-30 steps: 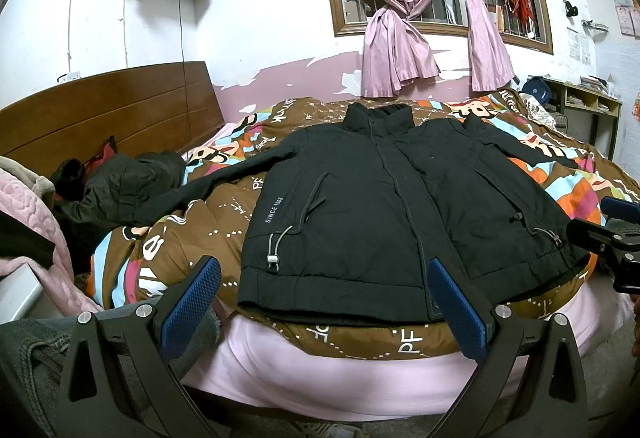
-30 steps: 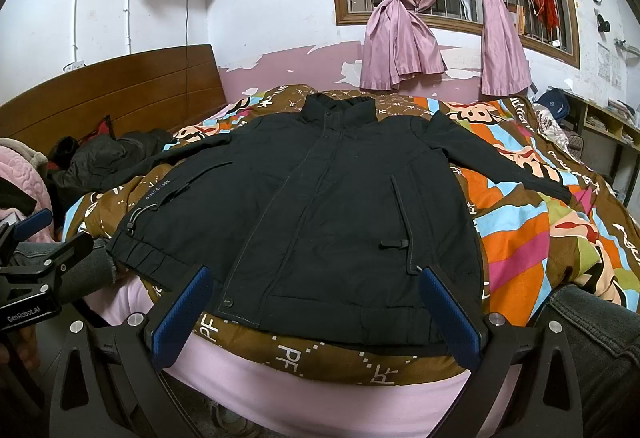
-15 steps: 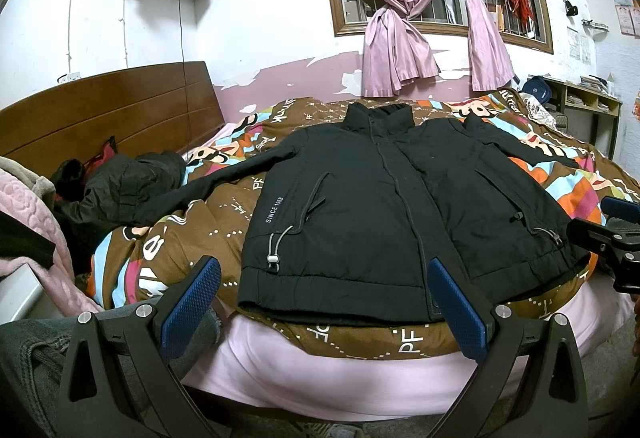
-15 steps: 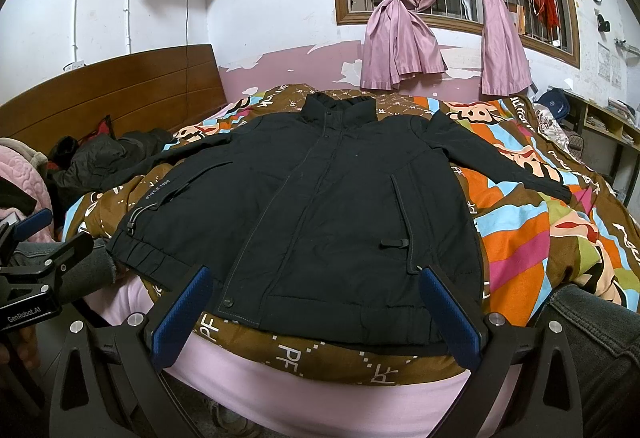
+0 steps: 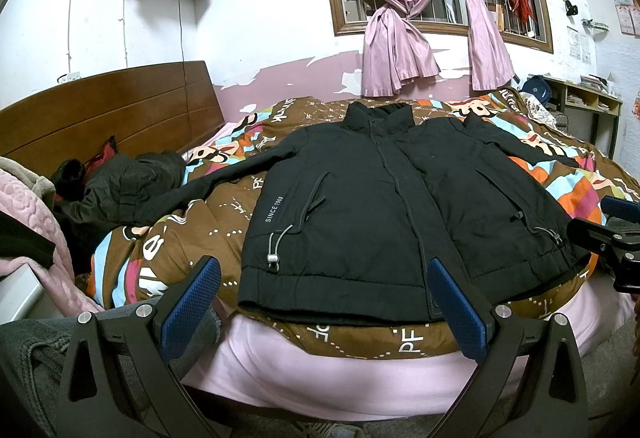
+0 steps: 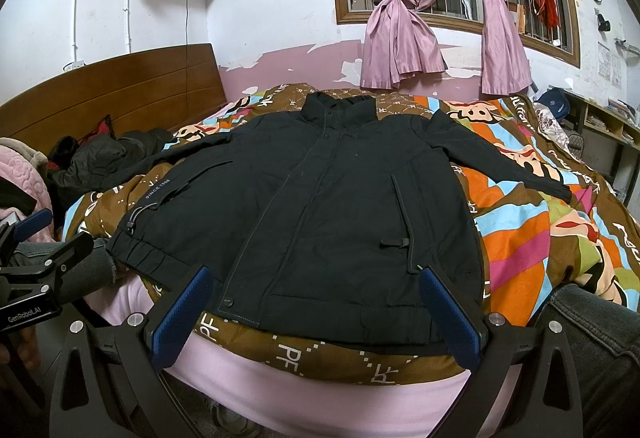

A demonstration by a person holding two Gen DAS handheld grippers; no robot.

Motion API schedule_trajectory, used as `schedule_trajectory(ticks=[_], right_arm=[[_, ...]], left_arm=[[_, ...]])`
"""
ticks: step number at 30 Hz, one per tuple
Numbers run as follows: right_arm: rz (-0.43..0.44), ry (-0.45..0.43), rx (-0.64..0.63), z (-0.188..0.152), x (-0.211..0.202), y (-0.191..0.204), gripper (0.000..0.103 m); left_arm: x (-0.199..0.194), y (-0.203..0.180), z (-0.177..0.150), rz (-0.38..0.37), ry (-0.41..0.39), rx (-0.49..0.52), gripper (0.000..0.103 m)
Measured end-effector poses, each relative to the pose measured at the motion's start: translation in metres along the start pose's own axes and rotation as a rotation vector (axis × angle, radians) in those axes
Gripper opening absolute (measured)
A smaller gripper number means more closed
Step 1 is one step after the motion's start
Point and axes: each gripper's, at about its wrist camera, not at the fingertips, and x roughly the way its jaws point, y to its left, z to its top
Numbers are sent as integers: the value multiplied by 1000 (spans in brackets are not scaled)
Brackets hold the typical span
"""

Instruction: Fold large clothes

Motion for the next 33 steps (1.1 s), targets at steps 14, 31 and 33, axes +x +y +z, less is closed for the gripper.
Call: schedule_trajectory(ticks=[14, 31, 33], right_arm=[[-36, 22, 3, -7, 7, 1, 103], [-107, 108, 7, -5, 22, -3, 103], [-125, 127, 9, -3, 25, -4, 103]], left_arm=[[20, 0, -12, 67, 130, 23, 101], [54, 0, -28, 112, 427, 27, 101], [57, 0, -27, 109, 443, 26, 101]])
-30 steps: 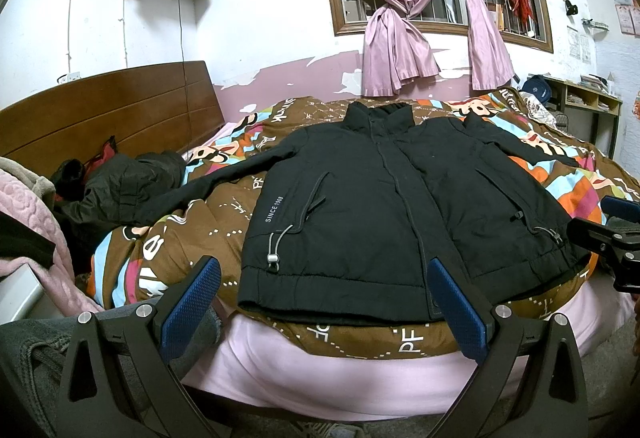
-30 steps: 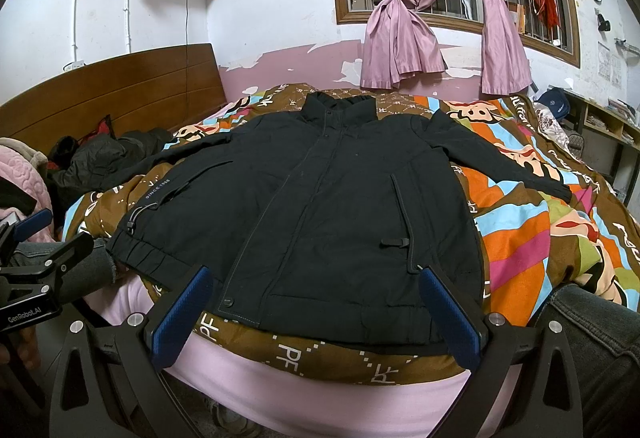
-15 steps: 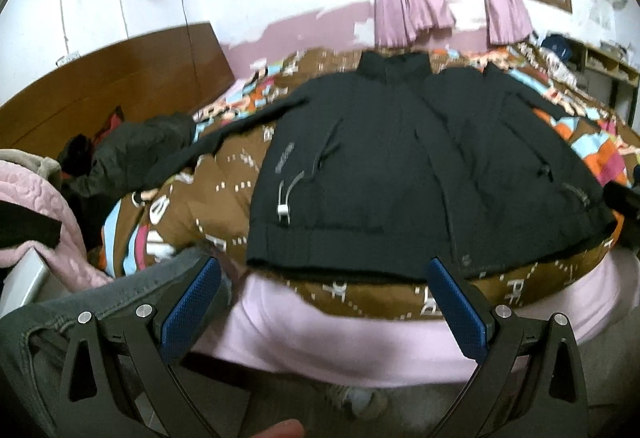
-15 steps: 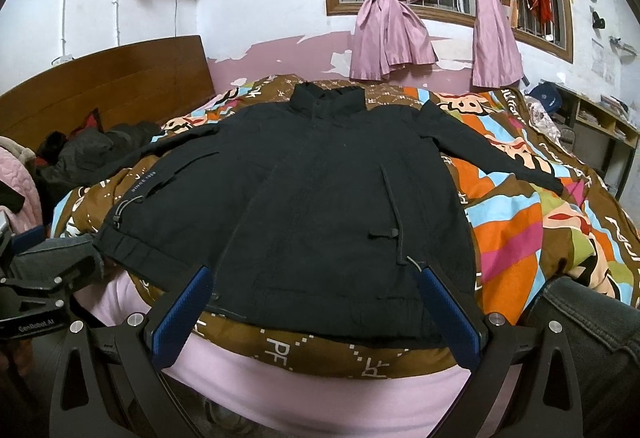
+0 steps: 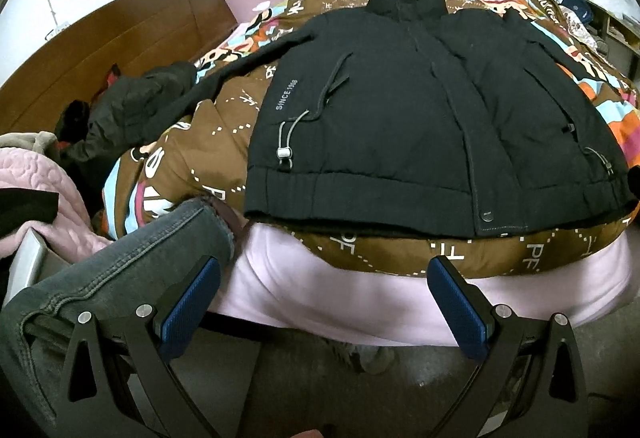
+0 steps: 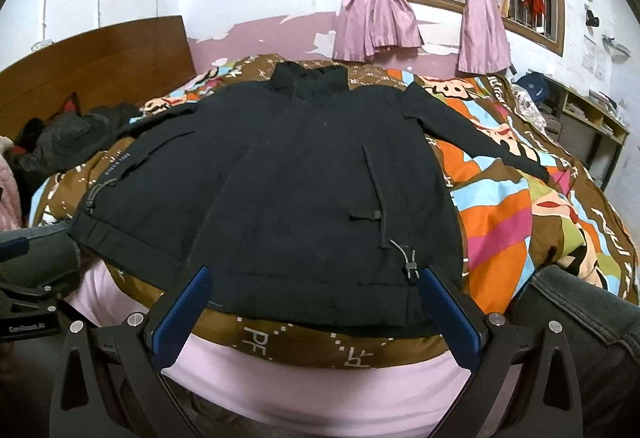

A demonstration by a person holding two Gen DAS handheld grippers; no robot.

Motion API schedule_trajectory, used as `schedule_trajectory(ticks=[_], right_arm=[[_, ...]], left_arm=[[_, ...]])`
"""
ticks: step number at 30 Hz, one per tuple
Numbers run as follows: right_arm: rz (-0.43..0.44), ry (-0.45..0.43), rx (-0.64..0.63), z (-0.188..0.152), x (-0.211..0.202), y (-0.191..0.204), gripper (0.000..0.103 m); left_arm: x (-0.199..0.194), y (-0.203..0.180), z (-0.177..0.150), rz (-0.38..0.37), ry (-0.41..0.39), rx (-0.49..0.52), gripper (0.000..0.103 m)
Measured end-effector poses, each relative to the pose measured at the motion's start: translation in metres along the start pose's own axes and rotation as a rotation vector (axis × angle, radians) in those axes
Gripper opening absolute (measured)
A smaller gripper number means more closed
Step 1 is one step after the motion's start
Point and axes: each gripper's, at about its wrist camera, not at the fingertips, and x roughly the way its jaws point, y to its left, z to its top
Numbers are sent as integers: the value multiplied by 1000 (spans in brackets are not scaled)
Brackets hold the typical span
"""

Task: Fold large clothes
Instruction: 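Move both grippers toward the jacket hem and lower them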

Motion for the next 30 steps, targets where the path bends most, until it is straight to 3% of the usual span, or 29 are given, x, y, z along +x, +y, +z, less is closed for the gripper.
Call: schedule_trajectory(ticks=[7, 18, 30], right_arm=[[-96, 39, -7, 14, 3, -5, 103], [-223, 20, -1, 47, -6, -21, 103], [-231, 76, 3, 100, -30, -25, 103]], left_arm=[[-2, -1, 20, -26, 25, -16, 101], [-21, -7, 71, -15, -63, -8, 101], [-45, -11, 111, -31, -111, -14, 101]])
